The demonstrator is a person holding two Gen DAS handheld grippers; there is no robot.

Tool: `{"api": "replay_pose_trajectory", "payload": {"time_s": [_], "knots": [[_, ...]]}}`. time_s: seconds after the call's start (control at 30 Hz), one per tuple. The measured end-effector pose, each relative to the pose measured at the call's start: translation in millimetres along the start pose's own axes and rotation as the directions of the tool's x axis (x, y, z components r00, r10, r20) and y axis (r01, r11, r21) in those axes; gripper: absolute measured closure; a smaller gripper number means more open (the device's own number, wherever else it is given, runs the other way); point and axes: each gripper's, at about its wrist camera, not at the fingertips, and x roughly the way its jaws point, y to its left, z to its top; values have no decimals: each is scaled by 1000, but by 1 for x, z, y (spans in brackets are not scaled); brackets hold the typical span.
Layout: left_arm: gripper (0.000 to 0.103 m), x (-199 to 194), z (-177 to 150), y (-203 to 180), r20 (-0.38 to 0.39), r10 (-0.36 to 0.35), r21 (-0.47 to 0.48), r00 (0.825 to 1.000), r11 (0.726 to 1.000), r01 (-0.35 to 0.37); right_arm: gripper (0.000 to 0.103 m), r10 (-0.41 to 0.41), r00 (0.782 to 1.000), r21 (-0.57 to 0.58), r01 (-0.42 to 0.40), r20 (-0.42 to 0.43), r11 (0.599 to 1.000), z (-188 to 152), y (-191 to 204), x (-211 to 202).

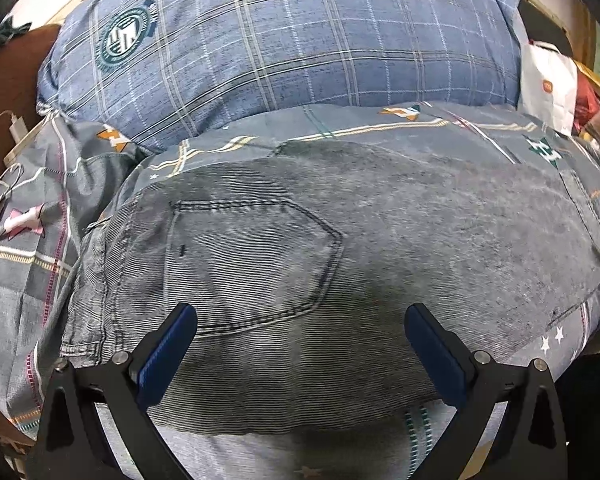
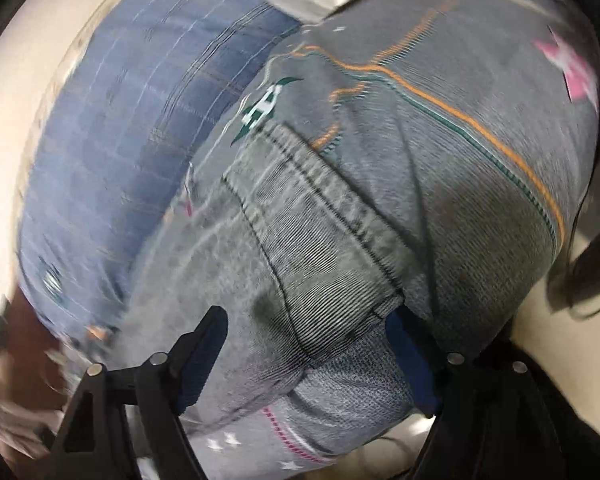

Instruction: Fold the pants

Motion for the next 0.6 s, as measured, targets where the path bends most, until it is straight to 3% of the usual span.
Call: {"api": "replay_pose_trajectory", "payload": {"time_s": [0.23,0.6], "knots": [[0,-1,1,-21,-6,1,52,1000,999,-1,11,-107,994,-136,106,3,985,-8,20,5],[0,0,0,-38,-10,-7,91,1000,996,8,9,-119,993,-154,118,2,981,-9,24,9]]}}
